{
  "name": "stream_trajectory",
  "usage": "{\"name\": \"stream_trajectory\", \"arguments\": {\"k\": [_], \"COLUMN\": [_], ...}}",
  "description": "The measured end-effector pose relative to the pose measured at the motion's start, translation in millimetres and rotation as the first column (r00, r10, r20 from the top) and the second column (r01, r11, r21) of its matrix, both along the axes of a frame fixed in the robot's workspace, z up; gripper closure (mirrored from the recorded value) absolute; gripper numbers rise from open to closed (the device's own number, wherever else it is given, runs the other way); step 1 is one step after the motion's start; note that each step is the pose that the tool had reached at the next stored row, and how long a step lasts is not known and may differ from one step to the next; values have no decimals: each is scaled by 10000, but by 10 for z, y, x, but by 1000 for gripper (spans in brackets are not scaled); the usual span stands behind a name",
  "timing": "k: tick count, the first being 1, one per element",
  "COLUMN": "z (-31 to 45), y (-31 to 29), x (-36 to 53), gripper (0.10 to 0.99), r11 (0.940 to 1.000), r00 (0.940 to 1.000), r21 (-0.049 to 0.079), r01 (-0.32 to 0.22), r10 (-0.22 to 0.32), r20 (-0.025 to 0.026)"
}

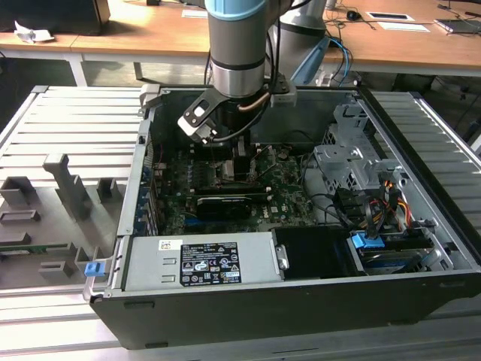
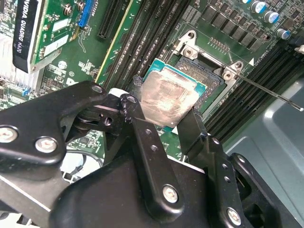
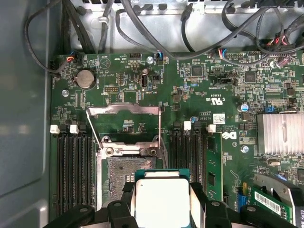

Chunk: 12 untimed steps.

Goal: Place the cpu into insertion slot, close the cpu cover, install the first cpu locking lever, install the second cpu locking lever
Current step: 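Place the cpu into insertion slot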

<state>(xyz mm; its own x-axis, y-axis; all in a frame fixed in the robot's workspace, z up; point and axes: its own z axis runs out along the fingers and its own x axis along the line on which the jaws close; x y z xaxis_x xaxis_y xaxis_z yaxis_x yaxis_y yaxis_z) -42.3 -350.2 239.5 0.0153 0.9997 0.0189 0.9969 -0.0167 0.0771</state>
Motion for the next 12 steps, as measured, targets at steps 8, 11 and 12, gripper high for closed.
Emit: {"name": "stream_trajectory", "arguments": {"k": [8,11,12], "z": [-24,-32,-35], "y": [0,0,0], "x": [-9,-12,-13], "gripper": [545,545,545], "r11": [10000,10000,10000], "r00": [10000,10000,10000], "r21": [0,0,0], "r01": [3,4,4], "r10": [-3,-4,-4], "r20": [0,0,0]}}
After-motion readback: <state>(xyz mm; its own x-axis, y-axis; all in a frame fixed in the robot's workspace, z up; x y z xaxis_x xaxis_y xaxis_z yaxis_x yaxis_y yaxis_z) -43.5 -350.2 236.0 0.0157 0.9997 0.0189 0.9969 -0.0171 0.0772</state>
